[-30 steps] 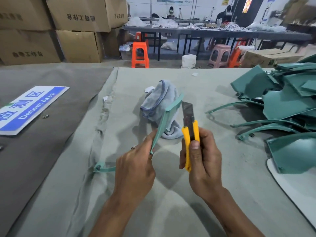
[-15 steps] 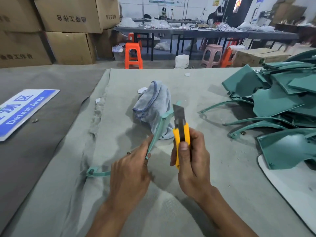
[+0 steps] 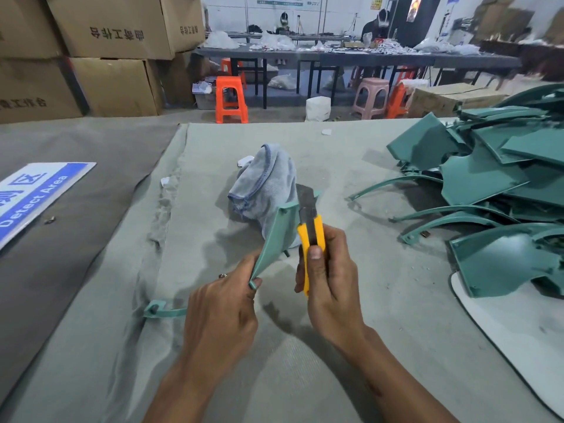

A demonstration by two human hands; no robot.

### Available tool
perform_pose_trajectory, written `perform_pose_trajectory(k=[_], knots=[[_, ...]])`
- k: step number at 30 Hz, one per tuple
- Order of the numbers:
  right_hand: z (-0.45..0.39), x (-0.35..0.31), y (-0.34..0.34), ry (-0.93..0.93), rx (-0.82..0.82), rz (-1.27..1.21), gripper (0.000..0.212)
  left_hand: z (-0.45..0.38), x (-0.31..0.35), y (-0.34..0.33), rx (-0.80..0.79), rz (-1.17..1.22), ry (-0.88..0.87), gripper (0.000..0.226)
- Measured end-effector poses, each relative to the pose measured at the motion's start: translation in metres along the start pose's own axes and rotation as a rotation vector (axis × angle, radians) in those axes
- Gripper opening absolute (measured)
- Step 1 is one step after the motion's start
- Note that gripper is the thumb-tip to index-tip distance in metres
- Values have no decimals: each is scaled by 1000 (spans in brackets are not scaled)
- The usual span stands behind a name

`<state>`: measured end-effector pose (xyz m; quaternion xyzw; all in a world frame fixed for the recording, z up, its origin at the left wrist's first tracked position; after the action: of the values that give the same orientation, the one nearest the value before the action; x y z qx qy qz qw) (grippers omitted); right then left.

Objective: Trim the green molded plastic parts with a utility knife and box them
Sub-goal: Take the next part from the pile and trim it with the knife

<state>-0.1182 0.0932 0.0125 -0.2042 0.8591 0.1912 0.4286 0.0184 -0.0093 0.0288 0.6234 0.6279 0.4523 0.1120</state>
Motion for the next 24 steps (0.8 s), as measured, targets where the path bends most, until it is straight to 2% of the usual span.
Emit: perform_pose_trajectory(k=[5,7,10,14,15,17,20,22,24], knots=[[-12,23,5,-307,217,73,13,0,0,3,18,-9,10,27],[-14,25,13,-272,263,66,13,1,2,4,11,-9,7,26],[-10,21,10,-188,177,-26,20,1,2,5,8,-16,0,27],[-14,30,3,-571,206,-60,23,2,1,5,62,-30,-43,34],[-15,30,5,-600,228,-67,23,3,1,5,81,-54,-61,37],[-14,23,11,-518,251,-110,23,3,3,4,124,-88,-110,42],[-9,2,12,-394,191,-381,33,-1,4,2,149,-174,-154,62],[-5,-6,8,-365,97,-524,53,-2,5,1,93,-212,-148,70],[0,-11,-1,-347,19,-548,55,-1,4,-2,0,-253,-134,73]])
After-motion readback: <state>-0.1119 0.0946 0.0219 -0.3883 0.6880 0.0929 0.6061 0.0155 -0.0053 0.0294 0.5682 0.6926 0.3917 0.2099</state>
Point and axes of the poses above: each hand's wrist, its own z-axis away from the middle knuckle, its own y-axis out of the back of the hand, x = y × z, the point moved 1 cm from there along -z, towards the middle knuckle, and after that the axes turned 4 degrees about -y, right-handed, at the moved point
